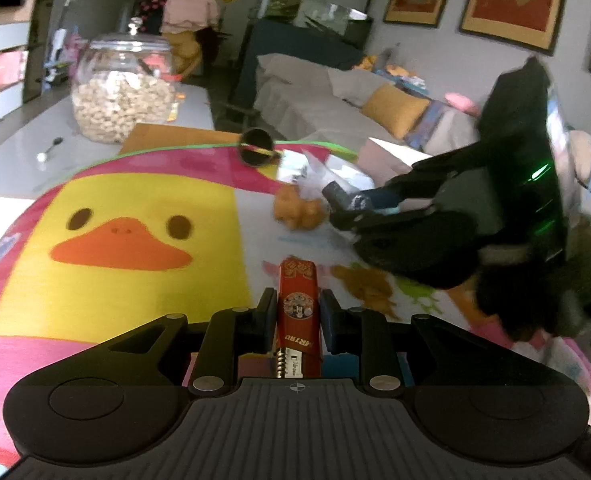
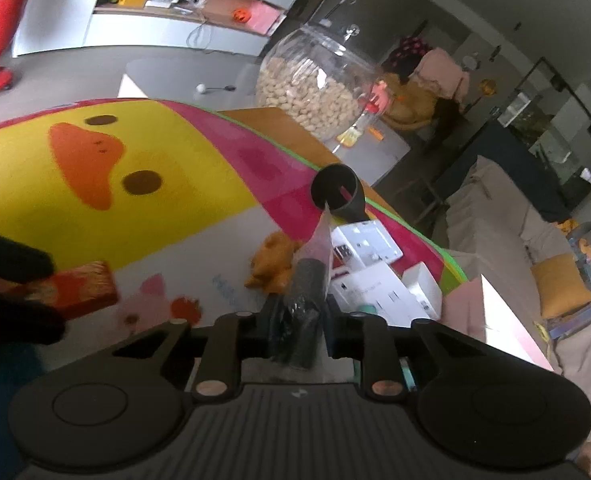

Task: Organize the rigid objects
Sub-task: 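Carry both items to the pink box and open the left gripper to drop the lighter inside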

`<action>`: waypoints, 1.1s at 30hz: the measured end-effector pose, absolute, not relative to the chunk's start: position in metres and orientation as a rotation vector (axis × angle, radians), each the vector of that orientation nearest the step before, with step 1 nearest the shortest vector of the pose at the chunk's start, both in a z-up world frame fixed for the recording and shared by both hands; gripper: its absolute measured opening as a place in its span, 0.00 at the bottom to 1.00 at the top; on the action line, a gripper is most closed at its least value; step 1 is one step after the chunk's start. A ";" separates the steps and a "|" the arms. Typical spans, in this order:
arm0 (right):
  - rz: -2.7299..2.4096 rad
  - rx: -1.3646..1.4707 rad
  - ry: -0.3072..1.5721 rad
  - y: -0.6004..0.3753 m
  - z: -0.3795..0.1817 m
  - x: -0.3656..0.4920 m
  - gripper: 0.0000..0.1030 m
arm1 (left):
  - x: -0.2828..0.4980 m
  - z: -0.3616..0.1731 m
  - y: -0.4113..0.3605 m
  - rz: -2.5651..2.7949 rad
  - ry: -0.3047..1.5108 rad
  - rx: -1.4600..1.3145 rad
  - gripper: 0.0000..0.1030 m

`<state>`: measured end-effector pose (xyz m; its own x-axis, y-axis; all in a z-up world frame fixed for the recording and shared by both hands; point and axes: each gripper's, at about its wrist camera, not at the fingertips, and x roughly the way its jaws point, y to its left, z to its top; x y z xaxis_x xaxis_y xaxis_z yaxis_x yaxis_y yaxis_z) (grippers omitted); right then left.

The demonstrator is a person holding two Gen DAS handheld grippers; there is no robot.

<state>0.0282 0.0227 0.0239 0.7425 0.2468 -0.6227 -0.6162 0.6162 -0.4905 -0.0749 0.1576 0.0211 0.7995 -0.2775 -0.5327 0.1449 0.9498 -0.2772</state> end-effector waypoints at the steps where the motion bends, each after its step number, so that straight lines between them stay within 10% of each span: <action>1: 0.534 -0.740 0.556 0.016 0.033 0.024 0.18 | -0.075 0.021 0.154 -0.248 0.605 -0.228 0.25; 14: 0.367 -0.082 0.580 -0.169 0.105 -0.061 0.18 | -0.079 0.038 0.080 -0.508 0.624 -0.117 0.25; 25: 0.181 -0.030 0.528 -0.239 0.087 -0.080 0.18 | 0.029 0.146 -0.013 -0.598 0.421 -0.096 0.26; 33: 0.101 -0.016 0.503 -0.258 0.081 -0.070 0.18 | 0.066 0.121 0.008 -0.433 0.429 -0.272 0.27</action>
<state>-0.0703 -0.2576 0.0806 0.8714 0.0931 -0.4817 -0.1011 0.9948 0.0093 0.0658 0.0077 0.1212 0.8209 -0.4582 -0.3409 0.3457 0.8738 -0.3419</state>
